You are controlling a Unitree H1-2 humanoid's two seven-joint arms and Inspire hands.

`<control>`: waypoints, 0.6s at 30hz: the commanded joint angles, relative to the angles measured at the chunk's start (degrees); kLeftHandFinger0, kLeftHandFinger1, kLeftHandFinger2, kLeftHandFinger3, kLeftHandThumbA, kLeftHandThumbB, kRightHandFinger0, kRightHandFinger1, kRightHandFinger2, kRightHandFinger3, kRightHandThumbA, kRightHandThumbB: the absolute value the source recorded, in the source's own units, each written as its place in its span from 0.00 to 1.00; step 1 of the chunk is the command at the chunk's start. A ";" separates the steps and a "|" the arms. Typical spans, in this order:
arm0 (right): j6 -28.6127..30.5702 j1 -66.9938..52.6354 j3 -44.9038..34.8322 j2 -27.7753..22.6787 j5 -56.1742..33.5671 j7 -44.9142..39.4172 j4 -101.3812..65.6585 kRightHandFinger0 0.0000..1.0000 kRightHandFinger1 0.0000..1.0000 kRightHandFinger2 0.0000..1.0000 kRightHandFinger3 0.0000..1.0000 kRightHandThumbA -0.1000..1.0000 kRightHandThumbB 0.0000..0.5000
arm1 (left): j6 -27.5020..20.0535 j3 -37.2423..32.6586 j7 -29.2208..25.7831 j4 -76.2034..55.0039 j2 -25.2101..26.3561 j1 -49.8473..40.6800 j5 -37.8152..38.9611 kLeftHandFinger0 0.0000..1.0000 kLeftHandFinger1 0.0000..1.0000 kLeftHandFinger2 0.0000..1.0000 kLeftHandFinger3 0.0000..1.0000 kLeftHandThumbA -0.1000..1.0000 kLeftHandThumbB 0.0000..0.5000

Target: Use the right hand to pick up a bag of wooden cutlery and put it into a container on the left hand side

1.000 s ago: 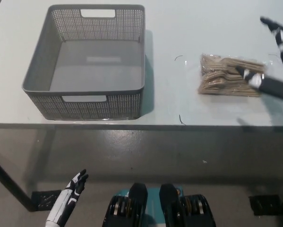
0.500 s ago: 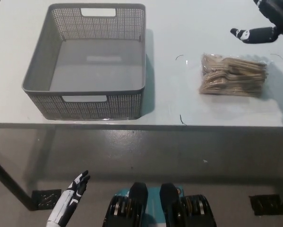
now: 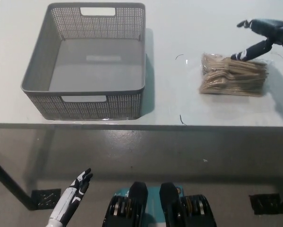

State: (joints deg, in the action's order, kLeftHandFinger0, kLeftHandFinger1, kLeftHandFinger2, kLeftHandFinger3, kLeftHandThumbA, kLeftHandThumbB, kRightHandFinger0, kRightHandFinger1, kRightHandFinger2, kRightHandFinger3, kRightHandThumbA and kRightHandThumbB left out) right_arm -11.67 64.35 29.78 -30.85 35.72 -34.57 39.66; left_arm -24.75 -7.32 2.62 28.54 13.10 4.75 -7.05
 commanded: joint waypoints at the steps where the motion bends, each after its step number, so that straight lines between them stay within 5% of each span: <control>1: 4.49 6.24 1.82 -1.86 1.88 -3.12 2.84 1.00 1.00 1.00 1.00 0.80 1.00 | -2.18 -0.48 0.11 -0.19 1.40 1.03 -1.04 1.00 1.00 1.00 1.00 1.00 0.87; 18: 8.71 7.52 5.55 -0.67 3.58 -2.02 12.90 1.00 1.00 1.00 1.00 0.73 1.00 | -2.18 -1.57 1.33 0.50 2.23 1.90 -0.47 1.00 1.00 1.00 1.00 1.00 0.90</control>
State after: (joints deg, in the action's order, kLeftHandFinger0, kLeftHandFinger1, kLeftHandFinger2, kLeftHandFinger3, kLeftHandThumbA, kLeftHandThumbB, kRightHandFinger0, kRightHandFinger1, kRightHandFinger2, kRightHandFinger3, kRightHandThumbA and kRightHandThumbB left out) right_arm -5.84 67.25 34.99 -30.84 37.45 -37.70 51.11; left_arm -24.75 -8.80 3.40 29.83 13.92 5.54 -7.52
